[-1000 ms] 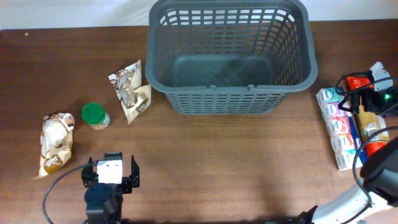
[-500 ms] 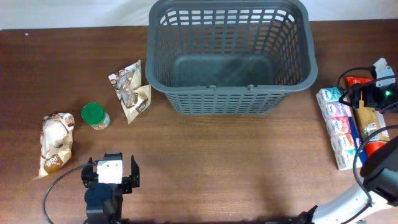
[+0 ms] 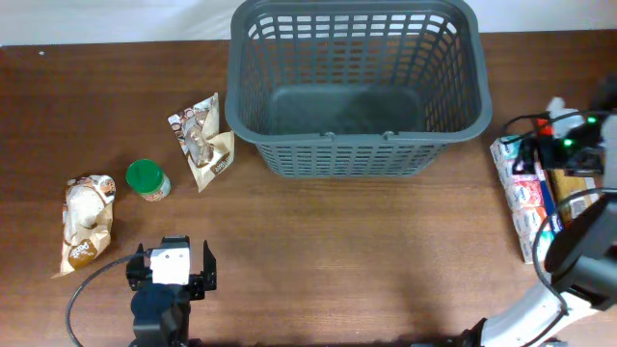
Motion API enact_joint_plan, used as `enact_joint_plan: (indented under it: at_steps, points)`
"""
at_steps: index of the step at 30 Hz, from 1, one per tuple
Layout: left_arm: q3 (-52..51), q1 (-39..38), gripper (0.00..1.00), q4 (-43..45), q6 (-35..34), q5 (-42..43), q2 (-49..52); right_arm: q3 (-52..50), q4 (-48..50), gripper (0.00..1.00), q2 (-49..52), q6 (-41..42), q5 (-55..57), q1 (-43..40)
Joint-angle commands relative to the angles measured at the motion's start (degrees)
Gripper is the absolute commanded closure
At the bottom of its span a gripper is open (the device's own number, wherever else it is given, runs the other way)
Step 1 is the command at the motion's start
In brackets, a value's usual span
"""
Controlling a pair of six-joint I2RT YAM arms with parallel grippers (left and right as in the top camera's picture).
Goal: Pack container
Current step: 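Move the right gripper over the Kleenex tissue packs and grasp them, then lift the tissue packs and lower them into the grey basket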
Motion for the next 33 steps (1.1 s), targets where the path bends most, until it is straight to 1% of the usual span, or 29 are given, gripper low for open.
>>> enact_joint_plan:
  at_steps: [1,12,17,21,26,33]
  points:
    - [-0.2,-0.2,0.01,0.1,0.9,0.6,-0.4,-2.4,1.4,0.01,0.3,2.0,5.5,1.6]
    - [-0.2,-0.2,0.01,0.1,0.9,0.6,-0.4,-10.3,10.8,0.01,0.3,4.3,3.7,-1.7]
    - [-0.2,-0.2,0.01,0.1,0.9,0.6,-0.4,-11.6,12.9,0.01,0.3,6.2,3.4,-1.7]
    - [-0.2,-0.2,0.01,0.1,0.9,0.6,-0.4,-13.1,13.9,0.01,0.5,6.5,0.6,-1.6]
    - [-0.2,-0.2,0.01,0.1,0.9,0.6,-0.4,-13.7,15.5,0.01,1.2,7.7,0.7,-1.6]
    - [-0.2,-0.2,0.01,0.2,0.9,0.6,-0.4,-13.8,15.7,0.01,6.8,10.8,0.9,-1.6]
